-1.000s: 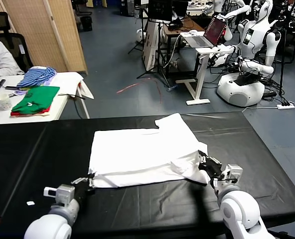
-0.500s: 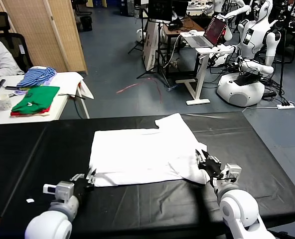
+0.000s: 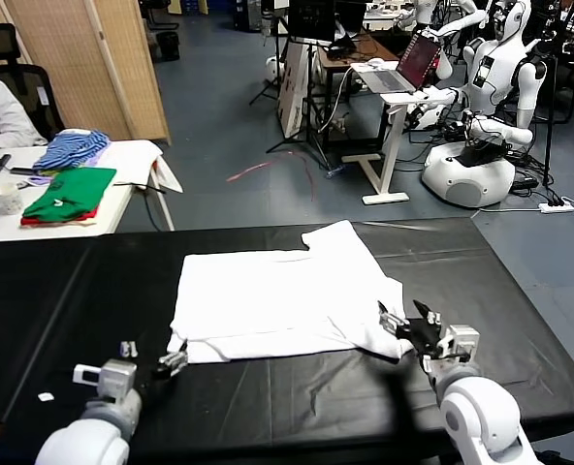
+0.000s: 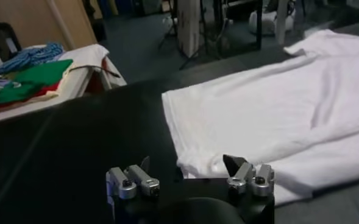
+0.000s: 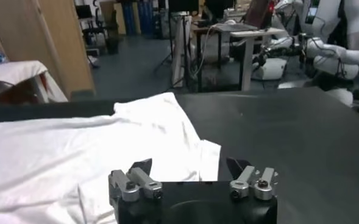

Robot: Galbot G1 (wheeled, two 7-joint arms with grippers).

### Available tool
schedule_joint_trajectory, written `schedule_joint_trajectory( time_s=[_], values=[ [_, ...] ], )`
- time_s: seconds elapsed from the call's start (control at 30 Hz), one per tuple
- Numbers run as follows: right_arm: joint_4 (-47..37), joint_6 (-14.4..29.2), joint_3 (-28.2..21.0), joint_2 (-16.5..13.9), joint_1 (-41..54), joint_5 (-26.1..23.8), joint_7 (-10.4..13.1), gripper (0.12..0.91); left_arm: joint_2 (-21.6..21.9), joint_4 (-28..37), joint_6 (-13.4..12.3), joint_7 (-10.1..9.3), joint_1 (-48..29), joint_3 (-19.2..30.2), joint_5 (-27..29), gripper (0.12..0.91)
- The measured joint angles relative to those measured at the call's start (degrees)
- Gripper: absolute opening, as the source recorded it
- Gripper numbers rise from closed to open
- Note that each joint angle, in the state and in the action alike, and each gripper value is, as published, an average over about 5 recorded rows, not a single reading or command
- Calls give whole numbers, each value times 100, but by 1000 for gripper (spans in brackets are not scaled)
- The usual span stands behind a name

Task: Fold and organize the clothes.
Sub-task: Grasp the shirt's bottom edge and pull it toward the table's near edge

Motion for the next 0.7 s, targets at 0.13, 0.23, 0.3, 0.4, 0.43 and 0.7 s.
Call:
schedule_joint_trajectory(
  time_s=[0.13,0.23,0.3,0.4,0.43,0.7],
  values=[
    [76,-34,-13,53,-222,-67,-44,907,-59,98,-345,-48,72,28,19,907],
    [78,-42,-59,104,-347,-137,-53,907,-80,183,-525,-113,106,19,5,907],
    [66,-41,-91,134,-386,-168,-58,907,-83,237,-622,-133,138,12,-3,907],
    [51,-37,-118,158,-415,-179,-59,907,-99,299,-701,-146,198,9,-34,906],
    [49,-32,-122,161,-422,-178,-58,907,-108,308,-706,-151,216,13,-64,904],
    [62,-17,-125,164,-491,-167,-44,892,-169,309,-620,-249,271,107,-305,839]
  ],
)
